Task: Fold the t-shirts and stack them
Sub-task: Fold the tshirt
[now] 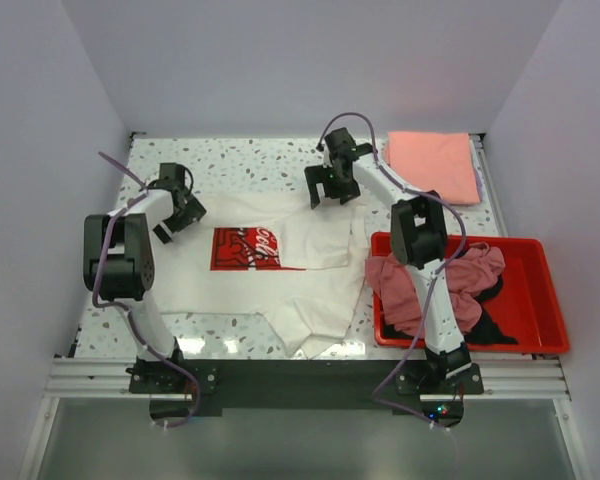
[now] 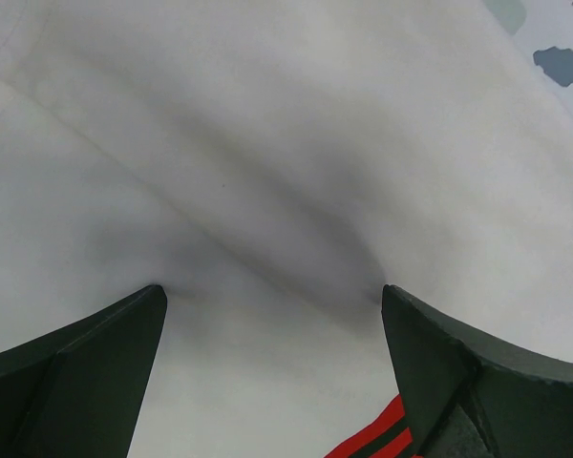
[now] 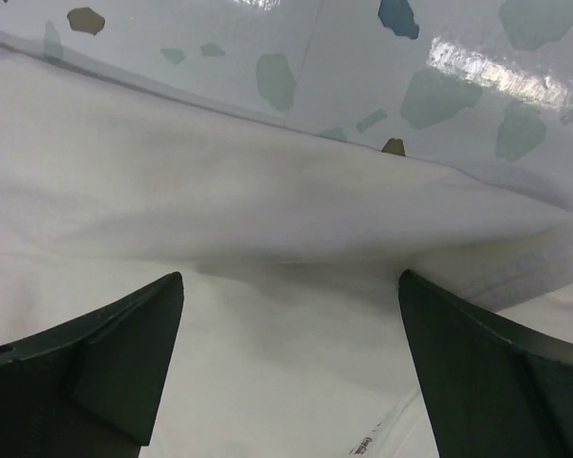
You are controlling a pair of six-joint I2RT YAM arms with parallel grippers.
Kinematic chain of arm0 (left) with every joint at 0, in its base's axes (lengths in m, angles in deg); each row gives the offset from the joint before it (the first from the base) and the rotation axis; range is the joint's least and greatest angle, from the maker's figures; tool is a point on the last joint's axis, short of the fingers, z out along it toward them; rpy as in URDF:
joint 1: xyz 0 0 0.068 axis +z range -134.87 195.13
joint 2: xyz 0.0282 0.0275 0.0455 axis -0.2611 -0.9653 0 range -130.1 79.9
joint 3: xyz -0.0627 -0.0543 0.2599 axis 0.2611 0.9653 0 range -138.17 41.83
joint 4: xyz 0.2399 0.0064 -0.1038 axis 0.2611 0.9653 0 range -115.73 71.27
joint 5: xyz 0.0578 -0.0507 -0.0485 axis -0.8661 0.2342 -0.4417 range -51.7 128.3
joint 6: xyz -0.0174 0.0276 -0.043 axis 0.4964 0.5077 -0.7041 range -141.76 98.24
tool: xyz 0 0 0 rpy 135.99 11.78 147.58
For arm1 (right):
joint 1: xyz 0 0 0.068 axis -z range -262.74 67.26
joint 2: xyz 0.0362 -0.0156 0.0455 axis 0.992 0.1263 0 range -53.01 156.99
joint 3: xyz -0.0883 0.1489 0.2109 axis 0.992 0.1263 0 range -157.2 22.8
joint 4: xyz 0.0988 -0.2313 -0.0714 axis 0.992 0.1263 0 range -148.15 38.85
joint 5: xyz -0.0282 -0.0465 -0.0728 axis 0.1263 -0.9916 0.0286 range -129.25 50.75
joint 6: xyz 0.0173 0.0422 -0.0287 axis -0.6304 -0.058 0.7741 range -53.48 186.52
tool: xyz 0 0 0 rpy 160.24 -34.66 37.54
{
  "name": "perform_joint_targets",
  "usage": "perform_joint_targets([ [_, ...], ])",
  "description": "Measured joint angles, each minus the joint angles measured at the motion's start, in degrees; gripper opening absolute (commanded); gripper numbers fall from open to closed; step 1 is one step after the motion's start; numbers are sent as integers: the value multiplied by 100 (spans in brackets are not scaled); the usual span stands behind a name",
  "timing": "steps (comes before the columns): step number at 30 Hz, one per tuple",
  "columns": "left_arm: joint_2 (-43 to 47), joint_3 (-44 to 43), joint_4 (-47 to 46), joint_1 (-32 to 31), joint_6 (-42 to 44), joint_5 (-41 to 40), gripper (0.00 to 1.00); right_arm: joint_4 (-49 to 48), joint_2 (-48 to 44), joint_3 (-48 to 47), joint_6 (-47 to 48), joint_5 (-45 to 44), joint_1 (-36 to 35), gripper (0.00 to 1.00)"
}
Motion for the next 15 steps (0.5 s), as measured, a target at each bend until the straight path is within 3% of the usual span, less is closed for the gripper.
perform_joint_targets([
  [9,-706,-973,63,0,92,61,100,24,787,-1346,-13,103,229,99],
  [15,-1325,-1886,151,0,138,81,100,-369,1051,-1716,-28,181,396,99],
])
